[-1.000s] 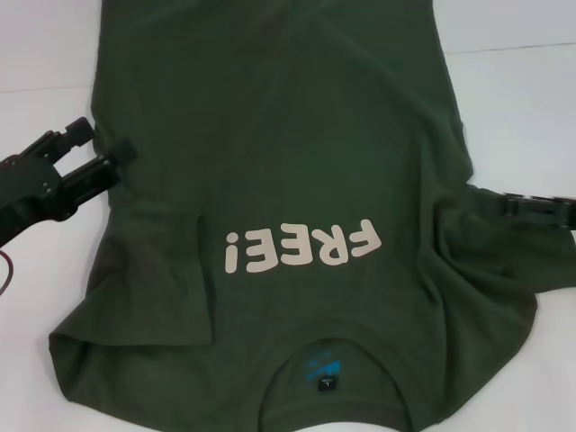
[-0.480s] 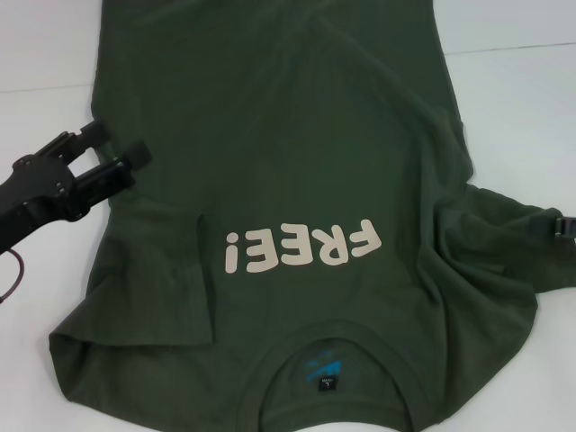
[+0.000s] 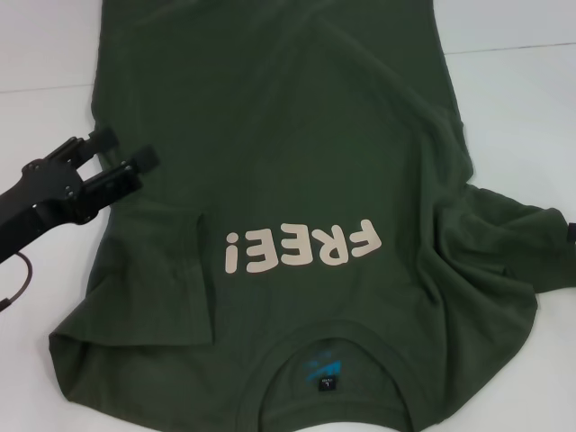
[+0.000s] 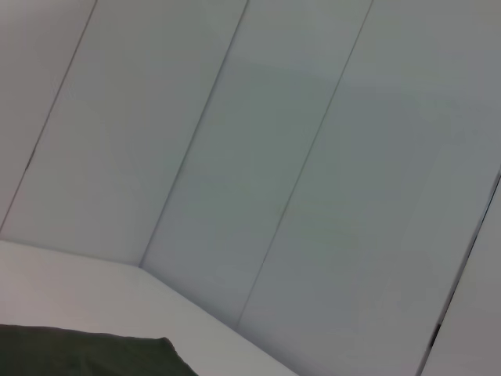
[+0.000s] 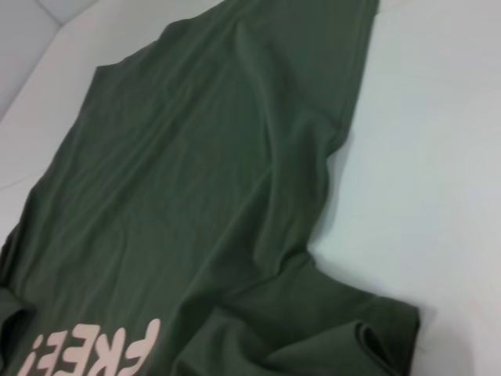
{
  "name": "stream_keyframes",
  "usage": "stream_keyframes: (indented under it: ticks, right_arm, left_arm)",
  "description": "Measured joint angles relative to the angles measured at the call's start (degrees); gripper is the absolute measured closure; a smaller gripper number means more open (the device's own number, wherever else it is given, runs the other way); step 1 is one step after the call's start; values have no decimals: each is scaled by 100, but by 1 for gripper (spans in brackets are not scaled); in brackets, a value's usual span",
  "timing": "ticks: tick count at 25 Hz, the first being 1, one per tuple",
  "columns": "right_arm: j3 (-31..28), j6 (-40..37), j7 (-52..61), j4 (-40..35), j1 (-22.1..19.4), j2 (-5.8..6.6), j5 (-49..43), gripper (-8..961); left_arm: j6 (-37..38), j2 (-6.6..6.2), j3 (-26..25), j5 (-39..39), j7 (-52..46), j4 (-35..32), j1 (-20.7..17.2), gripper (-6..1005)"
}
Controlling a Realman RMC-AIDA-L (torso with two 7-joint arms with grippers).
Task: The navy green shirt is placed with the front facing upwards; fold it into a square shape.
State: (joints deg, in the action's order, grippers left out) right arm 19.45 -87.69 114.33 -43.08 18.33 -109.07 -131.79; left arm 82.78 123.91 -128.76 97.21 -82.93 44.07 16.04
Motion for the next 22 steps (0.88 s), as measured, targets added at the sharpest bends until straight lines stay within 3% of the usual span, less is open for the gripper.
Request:
stream_keyframes:
  ticks: [22]
  right_arm:
    - [137,714,-379,539,293,-114,-47,45]
  left_arm:
    - [-7,1,-35,-1,40,-76,77,117]
